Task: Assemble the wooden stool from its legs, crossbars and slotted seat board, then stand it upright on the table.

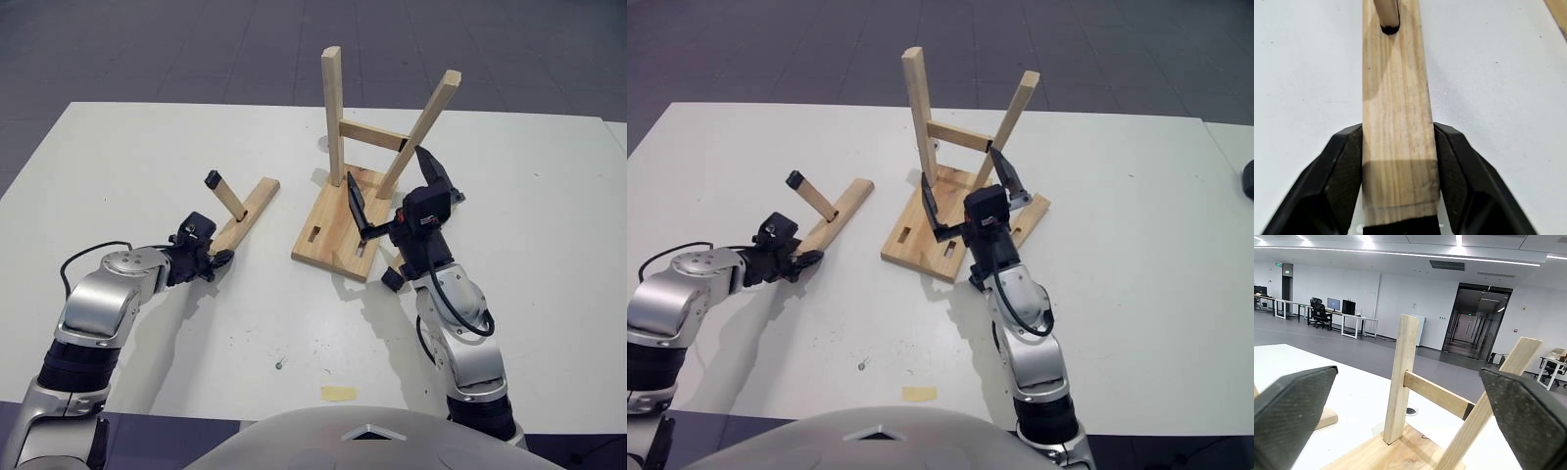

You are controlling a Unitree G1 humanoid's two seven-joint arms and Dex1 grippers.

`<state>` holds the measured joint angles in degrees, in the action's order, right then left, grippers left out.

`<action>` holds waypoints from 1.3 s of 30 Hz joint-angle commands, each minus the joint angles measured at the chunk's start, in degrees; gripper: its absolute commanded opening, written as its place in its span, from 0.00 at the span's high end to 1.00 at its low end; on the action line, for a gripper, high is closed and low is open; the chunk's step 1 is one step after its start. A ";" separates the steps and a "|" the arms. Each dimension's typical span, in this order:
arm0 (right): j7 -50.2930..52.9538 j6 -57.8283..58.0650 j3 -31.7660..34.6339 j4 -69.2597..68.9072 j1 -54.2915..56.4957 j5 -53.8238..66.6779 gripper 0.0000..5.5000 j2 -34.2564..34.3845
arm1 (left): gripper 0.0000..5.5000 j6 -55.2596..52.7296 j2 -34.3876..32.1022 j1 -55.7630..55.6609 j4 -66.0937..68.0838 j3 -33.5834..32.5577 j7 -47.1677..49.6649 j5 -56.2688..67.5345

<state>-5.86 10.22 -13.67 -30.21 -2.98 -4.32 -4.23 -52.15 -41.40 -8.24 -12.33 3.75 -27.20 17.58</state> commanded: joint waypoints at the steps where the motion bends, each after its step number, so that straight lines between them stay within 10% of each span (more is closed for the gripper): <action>1: 0.00 0.56 1.86 0.90 2.31 1.31 0.02 0.67 | 0.62 7.95 4.89 -7.26 2.66 -5.59 4.66 -1.58; 16: 0.05 25.85 25.23 -1.93 22.03 77.51 0.02 2.54 | 0.62 39.14 16.83 -18.52 -6.45 -6.96 5.11 -2.99; 34: 12.08 23.17 26.06 0.96 33.03 87.17 0.02 -6.98 | 0.62 46.47 14.49 -11.71 -9.92 2.20 -9.82 -5.79; 39: 16.51 22.21 25.43 1.12 31.49 87.53 0.18 -6.09 | 0.62 47.06 14.83 -11.63 -9.62 2.45 -9.80 -6.52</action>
<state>8.35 33.11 12.12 -28.77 29.04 82.46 -10.91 -6.02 -26.39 -20.04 -21.28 5.92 -36.85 11.77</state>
